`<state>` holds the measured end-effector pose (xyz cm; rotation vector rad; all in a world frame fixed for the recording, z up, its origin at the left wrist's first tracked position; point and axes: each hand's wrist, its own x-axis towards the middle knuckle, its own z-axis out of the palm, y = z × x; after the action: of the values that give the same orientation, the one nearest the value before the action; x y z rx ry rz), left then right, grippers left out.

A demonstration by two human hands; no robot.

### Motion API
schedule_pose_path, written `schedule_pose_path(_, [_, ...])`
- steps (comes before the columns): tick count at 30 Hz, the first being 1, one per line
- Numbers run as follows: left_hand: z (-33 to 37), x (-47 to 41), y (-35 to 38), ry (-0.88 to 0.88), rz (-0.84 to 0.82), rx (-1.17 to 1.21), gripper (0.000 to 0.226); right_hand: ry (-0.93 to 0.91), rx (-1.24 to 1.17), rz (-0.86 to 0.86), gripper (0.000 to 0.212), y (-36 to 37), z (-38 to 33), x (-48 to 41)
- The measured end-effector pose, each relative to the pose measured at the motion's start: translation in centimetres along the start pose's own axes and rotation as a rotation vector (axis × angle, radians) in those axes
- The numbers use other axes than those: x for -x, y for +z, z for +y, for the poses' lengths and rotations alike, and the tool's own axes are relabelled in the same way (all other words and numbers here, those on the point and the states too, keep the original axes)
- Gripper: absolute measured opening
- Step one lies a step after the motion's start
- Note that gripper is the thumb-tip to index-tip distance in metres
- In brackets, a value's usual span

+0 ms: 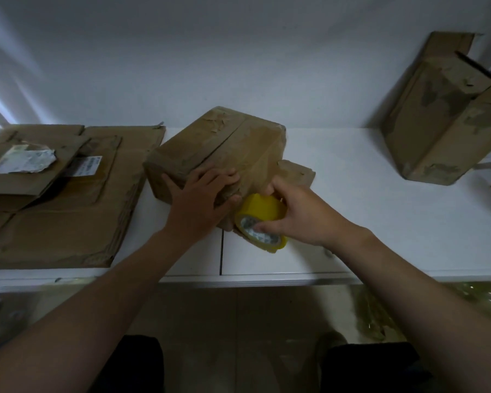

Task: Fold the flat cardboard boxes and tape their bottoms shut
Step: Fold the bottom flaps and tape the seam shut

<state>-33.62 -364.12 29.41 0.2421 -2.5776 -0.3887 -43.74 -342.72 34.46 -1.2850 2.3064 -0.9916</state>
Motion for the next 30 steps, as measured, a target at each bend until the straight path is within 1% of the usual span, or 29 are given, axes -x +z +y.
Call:
schedule_pose_path(2, [-0.7, 0.5, -0.4, 0.043, 0.023, 0.025, 0.043, -0.031, 0.002, -0.061, 0.046, 0.9, -0.5, 0.8])
schedule_pose_path(4, [-1.8, 0.9, -0.5, 0.11, 0.048, 0.057, 0.04, -0.055, 0.003, -0.08, 0.045, 1.9, -1.2, 1.2])
schedule_pose_path(6, [-3.5, 1.2, -0.4, 0.183, 0.026, 0.094, 0.042, -0.068, 0.02, -0.057, 0.043, 2.8, -2.0, 1.3])
schedule_pose_path(8, [-4.7, 1.3, -0.4, 0.216, -0.026, 0.122, 0.049, -0.054, 0.048, -0.014, 0.042, 3.5, -2.7, 1.3])
schedule_pose_path(12, [-4.8, 1.1, -1.1, 0.199, -0.073, 0.115, 0.06, 0.038, -0.024, 0.054, 0.039, 4.3, -3.0, 1.3])
schedule_pose_path(17, [-5.3, 0.5, -1.6, 0.175, -0.094, 0.173, 0.062, 0.124, 0.001, 0.042, 0.043, 4.8, -3.3, 1.4])
schedule_pose_path(21, [-5.5, 0.2, -1.5, 0.187, -0.077, 0.171, 0.06, 0.194, 0.01, 0.043, 0.044, 5.2, -3.6, 0.7])
schedule_pose_path(24, [-5.7, 1.0, -0.4, 0.258, -0.021, 0.079, 0.054, 0.214, -0.017, 0.072, 0.045, 5.4, -3.8, 0.0])
schedule_pose_path(27, [-5.3, 1.9, 0.5, 0.236, 0.001, 0.026, 0.052, 0.231, -0.036, 0.083, 0.044, 5.4, -4.0, -0.5])
schedule_pose_path(30, [-5.2, 1.7, 0.4, 0.22, -0.02, 0.022, 0.053, 0.238, -0.038, 0.078, 0.043, 5.4, -4.0, -0.8])
